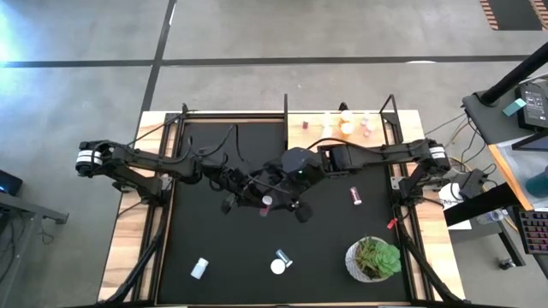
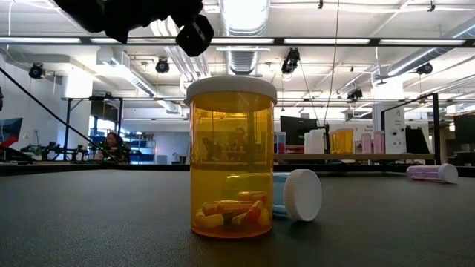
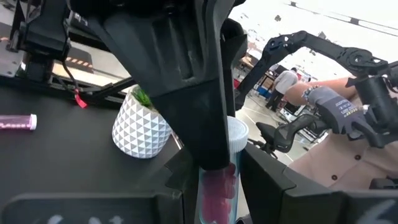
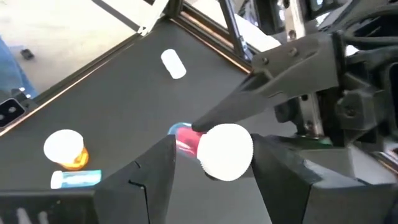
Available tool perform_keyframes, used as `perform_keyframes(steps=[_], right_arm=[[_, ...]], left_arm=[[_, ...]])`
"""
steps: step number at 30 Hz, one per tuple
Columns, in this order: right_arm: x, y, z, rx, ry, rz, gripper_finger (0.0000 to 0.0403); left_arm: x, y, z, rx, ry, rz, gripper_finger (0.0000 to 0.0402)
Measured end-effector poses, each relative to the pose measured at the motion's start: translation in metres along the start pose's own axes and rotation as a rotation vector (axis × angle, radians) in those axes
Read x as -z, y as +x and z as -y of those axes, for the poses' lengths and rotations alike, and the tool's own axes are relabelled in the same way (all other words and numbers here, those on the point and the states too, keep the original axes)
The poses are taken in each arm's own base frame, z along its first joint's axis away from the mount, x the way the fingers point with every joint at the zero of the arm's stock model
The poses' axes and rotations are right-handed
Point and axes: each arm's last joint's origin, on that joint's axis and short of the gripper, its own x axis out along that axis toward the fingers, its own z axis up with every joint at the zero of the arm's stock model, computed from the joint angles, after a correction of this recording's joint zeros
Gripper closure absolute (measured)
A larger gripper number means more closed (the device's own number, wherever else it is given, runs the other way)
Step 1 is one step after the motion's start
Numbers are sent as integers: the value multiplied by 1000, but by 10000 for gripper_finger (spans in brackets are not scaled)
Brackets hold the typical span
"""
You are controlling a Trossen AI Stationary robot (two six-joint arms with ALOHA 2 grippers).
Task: Pick and place medicine bottles onto shelf by color
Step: Put the top blue pill bottle on the shelf aligned with the other blue pill bottle
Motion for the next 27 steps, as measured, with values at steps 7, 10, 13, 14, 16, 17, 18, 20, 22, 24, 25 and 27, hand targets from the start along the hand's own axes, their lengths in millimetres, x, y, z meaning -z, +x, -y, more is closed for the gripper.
perform_keyframes(steps=[7, 10, 13, 14, 16, 17, 18, 20, 22, 24, 25, 27], right_arm=[[1, 3, 0, -16, -14, 3, 212], [1, 3, 0, -16, -11, 3, 219], [1, 3, 0, -15, -6, 4, 234], [1, 3, 0, -14, -6, 4, 241], [1, 3, 0, -14, 1, 4, 256], [1, 3, 1, -13, 6, 4, 263], [1, 3, 1, -14, 14, 3, 270], [1, 3, 0, -16, 23, 3, 282], [1, 3, 0, -17, 24, 3, 289], [1, 3, 0, -17, 25, 3, 290], [2, 3, 0, -17, 29, 2, 290], [2, 3, 0, -18, 41, 2, 289]], left_arm=[[1, 0, 0, -1, -3, -4, 319], [1, 0, 0, 0, -2, -3, 319], [1, 0, 0, -1, -2, -2, 319], [1, 0, 0, -1, -2, -2, 319], [1, 0, 0, -1, -2, -2, 319], [1, 0, 0, -1, -2, -2, 319], [1, 0, 0, -1, -2, -3, 319], [1, 0, 0, -1, -2, -3, 319], [0, 0, 0, 0, -1, -2, 319], [0, 0, 0, 0, -3, -2, 319], [0, 0, 0, 0, -16, -1, 319], [0, 0, 0, -1, -59, -1, 319]])
